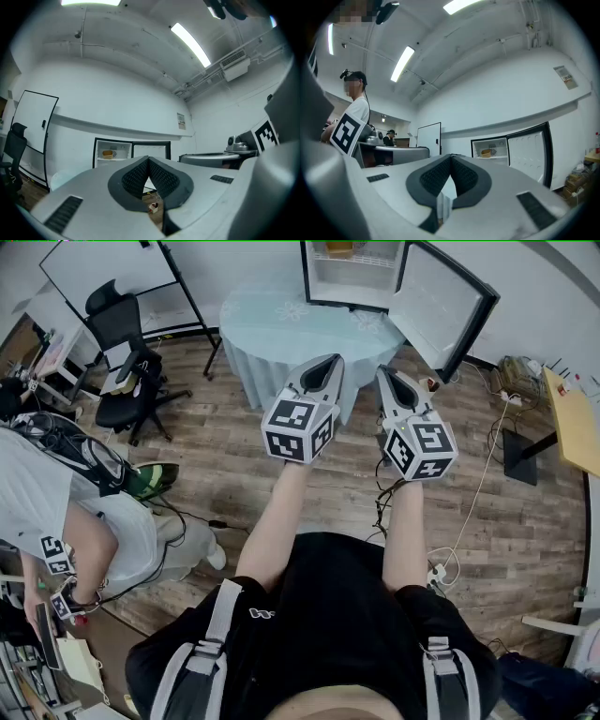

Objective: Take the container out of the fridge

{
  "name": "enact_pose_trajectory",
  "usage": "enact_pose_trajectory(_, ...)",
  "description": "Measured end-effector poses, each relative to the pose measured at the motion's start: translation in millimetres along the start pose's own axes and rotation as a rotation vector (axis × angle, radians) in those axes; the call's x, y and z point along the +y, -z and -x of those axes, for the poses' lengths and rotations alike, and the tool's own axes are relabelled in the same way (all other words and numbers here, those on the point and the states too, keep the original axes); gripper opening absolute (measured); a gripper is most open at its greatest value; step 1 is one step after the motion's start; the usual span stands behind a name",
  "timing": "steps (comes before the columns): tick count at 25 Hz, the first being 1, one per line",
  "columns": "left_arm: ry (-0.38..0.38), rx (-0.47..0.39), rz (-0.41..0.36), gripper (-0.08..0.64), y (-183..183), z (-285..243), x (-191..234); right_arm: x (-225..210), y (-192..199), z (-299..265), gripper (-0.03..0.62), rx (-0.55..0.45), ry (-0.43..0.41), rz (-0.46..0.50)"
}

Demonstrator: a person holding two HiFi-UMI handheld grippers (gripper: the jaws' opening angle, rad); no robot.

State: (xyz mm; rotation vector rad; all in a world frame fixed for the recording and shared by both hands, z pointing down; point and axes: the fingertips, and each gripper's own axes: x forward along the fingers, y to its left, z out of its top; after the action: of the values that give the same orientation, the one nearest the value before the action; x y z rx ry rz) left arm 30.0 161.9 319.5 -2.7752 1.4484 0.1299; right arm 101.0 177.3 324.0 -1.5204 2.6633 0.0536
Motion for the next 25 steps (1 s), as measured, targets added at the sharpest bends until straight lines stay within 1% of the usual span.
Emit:
enact_pose_trajectory(3, 0.003, -0.006, -0.002, 0.003, -1, 0, -5, -2, -1, 4, 0.005, -0.006, -0.011, 0.004)
enact_pose_trajectory(7, -0.005, -0.005, 0.001, 0.003, 0, 0, -8, -9, -3, 8, 0.006, -0.020, 0.007, -0.008)
enact_pose_trajectory(10, -0.013, -0.003, 0.002, 0.003, 0, 1, -7, -12, -2, 8, 0.006, -0.022, 0.004, -0.021)
enact_pose_trajectory(20, -0.023, -0.015, 0.009, 0.003, -7, -5, 3, -19, -6, 3, 0.006, -0.023, 0.001, -0.023)
enact_pose_trajectory(25, -0.023, -0.029, -0.015, 0.003, -17, -16, 13, -25, -11, -11, 0.006, -0.042, -0.006, -0.026)
